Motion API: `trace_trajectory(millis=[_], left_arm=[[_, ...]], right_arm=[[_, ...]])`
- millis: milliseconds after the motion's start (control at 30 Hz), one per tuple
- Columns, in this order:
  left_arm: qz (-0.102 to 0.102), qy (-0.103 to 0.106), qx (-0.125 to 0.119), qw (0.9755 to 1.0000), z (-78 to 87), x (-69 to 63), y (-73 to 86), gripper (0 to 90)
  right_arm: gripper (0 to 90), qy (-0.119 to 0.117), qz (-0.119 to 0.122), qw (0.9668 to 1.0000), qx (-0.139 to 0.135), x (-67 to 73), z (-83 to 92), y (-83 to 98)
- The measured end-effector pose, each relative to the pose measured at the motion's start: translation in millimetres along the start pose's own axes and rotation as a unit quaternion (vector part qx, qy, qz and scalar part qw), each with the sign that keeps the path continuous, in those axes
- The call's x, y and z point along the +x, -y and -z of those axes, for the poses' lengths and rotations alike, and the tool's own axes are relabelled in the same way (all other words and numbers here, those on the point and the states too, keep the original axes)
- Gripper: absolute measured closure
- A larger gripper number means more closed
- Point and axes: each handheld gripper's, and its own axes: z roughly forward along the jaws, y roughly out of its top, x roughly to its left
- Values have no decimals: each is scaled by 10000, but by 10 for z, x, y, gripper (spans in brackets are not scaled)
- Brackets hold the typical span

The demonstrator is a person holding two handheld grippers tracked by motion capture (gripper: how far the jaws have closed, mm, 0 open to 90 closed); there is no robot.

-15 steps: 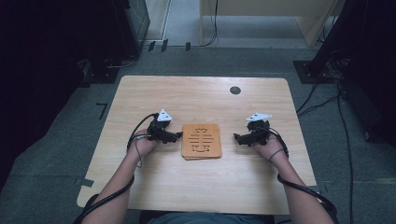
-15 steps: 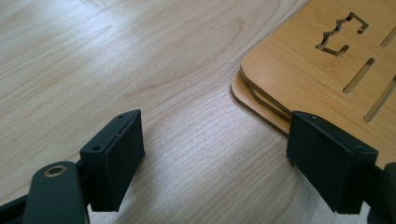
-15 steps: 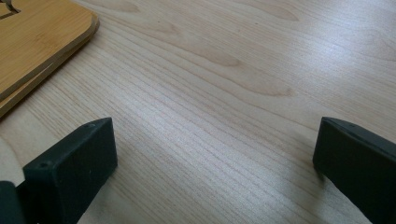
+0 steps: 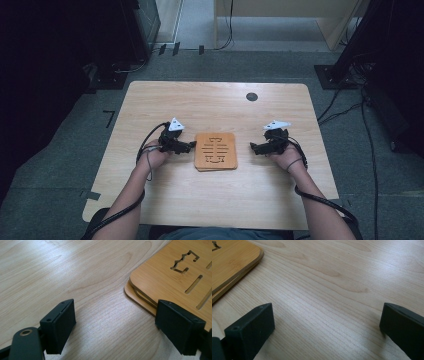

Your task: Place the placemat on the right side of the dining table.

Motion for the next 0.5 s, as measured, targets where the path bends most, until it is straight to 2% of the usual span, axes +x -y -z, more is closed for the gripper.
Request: trace_trajectory(millis=[133, 267, 500], left_arm=[[-17, 90, 13, 10000, -1, 15, 0, 126], [107, 176, -27, 9998, 9, 49, 2, 127], [265, 204, -69, 9994, 15, 79, 4, 127]], right_arm=[[0, -4, 4, 10000, -4, -2, -11, -11], [0, -10, 22, 10000, -10, -6, -17, -15], [0, 18, -15, 10000, 27, 0, -25, -31]])
